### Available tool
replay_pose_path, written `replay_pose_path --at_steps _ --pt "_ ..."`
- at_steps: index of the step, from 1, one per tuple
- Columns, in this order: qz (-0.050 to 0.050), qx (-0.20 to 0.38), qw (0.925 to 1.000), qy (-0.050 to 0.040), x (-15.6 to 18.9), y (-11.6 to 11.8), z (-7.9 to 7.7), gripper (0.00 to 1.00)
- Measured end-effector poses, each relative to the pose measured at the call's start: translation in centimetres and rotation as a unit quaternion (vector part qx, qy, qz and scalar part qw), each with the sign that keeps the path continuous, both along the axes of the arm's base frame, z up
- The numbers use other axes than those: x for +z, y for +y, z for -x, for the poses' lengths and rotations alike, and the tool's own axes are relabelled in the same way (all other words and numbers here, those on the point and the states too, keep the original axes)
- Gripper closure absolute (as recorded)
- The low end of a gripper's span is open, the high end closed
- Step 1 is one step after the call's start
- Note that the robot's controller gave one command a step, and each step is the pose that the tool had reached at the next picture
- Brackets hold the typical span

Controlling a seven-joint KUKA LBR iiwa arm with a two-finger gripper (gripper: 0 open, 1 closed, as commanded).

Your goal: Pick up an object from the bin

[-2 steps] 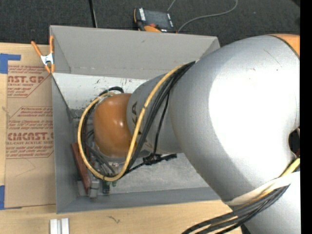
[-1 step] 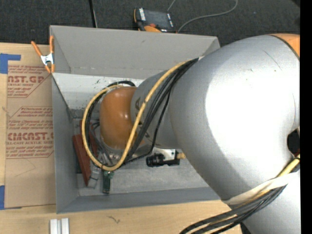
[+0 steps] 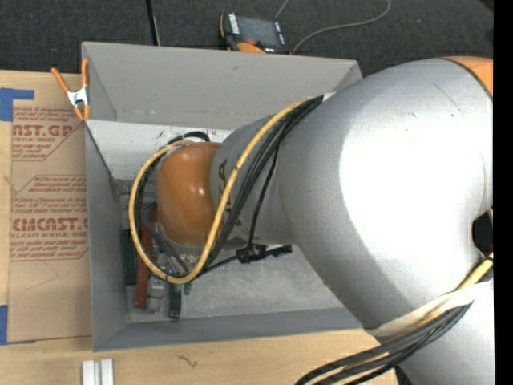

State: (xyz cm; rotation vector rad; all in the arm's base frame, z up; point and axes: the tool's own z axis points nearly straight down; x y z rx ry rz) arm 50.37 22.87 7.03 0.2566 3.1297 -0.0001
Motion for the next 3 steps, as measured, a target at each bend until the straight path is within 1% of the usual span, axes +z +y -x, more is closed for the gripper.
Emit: replay_pose_path --at_steps 1,2,3 --pt "0.001 0.159 0.9873 0.0030 -0.1 -4.2 -7.8 0.00" --pt "0.000 0.284 0.9588 -0.0018 0.0 -4.6 -7.0 0.00" --pt "0.000 0.303 0.9529 0.0013 6.0 -9.1 1.0 0.00"
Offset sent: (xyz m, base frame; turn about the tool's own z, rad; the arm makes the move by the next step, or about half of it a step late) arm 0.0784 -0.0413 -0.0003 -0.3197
